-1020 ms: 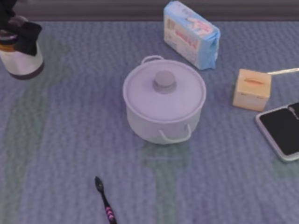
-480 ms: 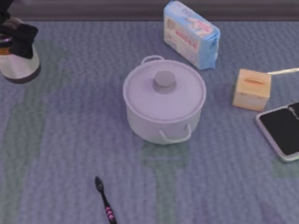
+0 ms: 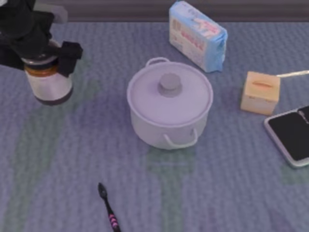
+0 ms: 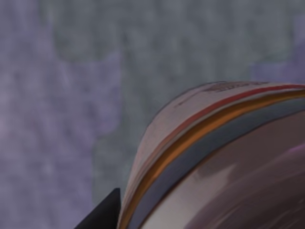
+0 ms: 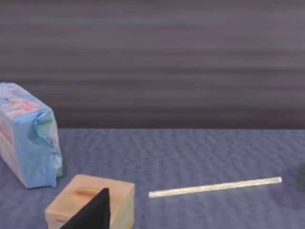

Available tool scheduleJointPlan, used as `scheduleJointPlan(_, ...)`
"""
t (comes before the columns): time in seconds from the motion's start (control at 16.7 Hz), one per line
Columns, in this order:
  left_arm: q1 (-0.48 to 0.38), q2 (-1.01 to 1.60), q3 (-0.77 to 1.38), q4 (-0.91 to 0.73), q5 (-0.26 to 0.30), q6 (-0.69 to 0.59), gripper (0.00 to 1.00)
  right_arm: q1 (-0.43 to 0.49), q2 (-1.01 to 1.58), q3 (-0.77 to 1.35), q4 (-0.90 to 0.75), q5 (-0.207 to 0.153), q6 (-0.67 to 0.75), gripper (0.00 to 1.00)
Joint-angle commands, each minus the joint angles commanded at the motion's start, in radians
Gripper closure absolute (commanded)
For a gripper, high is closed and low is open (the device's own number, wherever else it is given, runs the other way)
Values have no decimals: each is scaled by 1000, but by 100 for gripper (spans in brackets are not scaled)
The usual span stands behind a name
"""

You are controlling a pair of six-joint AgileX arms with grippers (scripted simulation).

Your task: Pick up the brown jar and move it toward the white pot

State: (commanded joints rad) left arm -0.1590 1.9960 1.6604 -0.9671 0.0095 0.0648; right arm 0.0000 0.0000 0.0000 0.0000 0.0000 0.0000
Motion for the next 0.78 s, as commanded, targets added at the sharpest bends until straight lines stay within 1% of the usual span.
scheduleJointPlan(0.18, -90, -43, -109, 70, -62, -198, 100, 0, 0, 0, 0, 0, 0, 0)
scheduleJointPlan(0.36, -157, -77, -192, 125, -109, -335, 100, 0, 0, 0, 0, 0, 0, 0)
scheduleJointPlan(0.48, -179, -89, -220, 143, -125, -373, 100, 0, 0, 0, 0, 0, 0, 0)
scheduleJointPlan(0.78, -175, -83, -222, 146, -124, -373, 100, 0, 0, 0, 0, 0, 0, 0)
